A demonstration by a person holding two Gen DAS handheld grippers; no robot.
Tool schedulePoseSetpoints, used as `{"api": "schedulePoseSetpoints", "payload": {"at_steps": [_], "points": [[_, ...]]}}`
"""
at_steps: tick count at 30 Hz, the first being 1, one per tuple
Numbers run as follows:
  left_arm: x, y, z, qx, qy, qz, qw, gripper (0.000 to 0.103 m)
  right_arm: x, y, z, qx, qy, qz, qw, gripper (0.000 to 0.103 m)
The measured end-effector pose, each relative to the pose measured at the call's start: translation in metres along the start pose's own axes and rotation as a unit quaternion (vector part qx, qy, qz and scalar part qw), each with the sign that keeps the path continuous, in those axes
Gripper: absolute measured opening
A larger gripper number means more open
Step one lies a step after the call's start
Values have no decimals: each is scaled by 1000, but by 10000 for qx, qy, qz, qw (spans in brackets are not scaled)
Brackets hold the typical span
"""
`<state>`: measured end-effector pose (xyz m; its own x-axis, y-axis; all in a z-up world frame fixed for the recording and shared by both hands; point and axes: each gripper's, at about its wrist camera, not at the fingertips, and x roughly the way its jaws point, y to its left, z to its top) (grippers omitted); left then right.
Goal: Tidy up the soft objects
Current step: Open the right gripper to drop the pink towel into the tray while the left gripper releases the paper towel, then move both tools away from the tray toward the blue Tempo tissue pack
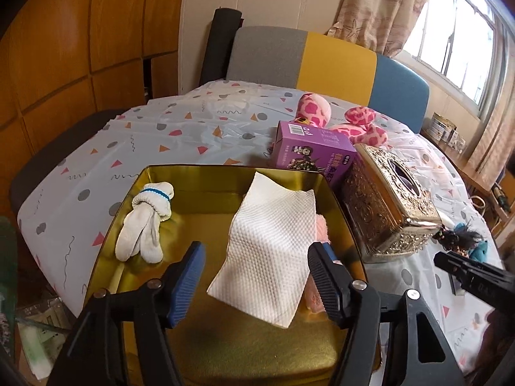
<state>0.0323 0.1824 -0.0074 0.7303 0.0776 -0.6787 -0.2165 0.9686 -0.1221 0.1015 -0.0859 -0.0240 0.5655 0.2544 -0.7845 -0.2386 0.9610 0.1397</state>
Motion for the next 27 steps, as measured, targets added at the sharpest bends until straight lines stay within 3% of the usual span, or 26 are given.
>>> {"api": "schedulePoseSetpoints", "payload": {"at_steps": [18, 27], "points": [[-15, -28, -15, 388, 10, -99, 9992, 69, -30, -103, 2, 583, -232, -917, 9938, 36], [-23, -53, -15, 720, -55, -342, 9968, 69, -51, -185, -5, 1517, -598, -1728, 9714, 37]]}}
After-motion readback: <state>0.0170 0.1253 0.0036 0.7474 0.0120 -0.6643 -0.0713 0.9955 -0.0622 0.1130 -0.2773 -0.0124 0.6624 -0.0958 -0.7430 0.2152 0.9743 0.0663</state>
